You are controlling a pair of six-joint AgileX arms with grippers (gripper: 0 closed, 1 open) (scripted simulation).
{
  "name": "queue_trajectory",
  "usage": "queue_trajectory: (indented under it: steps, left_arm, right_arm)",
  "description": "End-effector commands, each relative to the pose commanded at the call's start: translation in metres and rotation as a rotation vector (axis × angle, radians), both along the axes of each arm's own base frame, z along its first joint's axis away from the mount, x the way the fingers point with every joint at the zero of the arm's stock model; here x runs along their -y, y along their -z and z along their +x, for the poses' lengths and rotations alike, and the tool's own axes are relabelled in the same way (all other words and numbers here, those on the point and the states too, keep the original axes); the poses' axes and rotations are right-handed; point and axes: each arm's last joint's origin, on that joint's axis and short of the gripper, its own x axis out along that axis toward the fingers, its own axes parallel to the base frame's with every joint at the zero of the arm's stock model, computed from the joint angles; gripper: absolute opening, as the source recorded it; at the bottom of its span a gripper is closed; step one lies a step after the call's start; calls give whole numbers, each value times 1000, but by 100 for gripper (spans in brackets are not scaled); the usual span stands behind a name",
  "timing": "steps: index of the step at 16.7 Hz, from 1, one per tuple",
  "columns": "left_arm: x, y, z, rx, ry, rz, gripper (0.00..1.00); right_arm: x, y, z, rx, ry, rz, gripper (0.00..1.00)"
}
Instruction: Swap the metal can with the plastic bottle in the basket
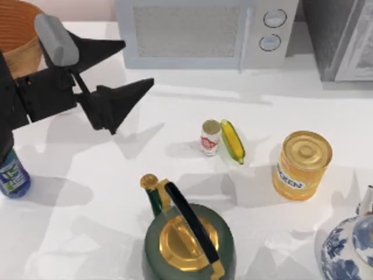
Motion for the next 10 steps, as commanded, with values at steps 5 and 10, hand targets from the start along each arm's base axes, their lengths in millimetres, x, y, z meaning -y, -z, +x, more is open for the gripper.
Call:
queue_trajectory:
  steps: [5,10]
  left_arm:
    - [-24,-49,-80,91,-208,-9,100]
    - [-38,-50,-138,167,-421,11,100]
  right_arm:
    - [0,0,0,0,0,0,100]
    - [0,0,0,0,0,0,100]
